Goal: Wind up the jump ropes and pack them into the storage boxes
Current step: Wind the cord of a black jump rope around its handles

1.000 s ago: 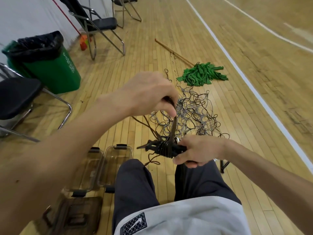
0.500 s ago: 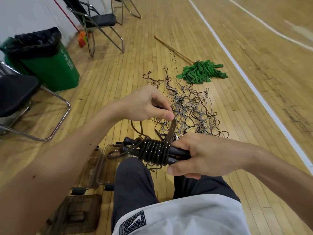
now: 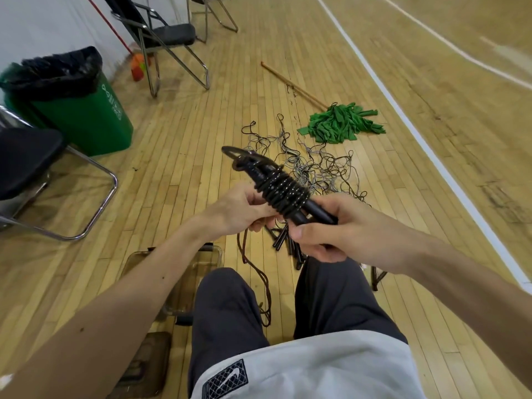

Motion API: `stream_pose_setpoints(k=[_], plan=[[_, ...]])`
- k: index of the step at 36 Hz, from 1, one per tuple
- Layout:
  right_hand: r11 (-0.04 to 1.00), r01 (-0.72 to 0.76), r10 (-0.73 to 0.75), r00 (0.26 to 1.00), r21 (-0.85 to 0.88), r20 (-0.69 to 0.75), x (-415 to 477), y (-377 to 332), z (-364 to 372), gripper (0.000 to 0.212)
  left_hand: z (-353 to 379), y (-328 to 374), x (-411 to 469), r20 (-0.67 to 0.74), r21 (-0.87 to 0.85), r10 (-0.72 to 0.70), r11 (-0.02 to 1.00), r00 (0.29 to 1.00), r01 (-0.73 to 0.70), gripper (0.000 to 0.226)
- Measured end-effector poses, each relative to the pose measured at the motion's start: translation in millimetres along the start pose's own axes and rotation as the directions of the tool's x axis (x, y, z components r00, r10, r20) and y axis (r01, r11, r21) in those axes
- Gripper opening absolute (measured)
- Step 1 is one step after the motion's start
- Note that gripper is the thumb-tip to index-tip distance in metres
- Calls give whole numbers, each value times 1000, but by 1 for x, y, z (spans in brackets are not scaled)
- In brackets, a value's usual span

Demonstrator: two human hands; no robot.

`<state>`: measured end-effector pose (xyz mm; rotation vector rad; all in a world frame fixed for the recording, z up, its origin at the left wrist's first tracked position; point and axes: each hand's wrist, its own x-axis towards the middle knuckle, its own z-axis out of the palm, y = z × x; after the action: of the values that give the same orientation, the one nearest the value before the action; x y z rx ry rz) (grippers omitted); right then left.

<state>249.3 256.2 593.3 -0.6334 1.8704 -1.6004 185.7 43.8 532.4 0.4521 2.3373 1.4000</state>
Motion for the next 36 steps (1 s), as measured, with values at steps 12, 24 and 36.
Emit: stream_pose_setpoints(k=[12,24,36], plan=[[992,-63,43,982,-109,-183,11,29,-13,24,4,2,-12,-23,-22,4,1000,1000,-5,46],[982,-141,169,948,123,-268,27,62,-33,16,14,5,-19,23,253,-55,966,998,47,23],[950,-304,257,891,-73,-374,33,84,-39,24,12,28,-25,-43,644,-20,764,999,43,21]])
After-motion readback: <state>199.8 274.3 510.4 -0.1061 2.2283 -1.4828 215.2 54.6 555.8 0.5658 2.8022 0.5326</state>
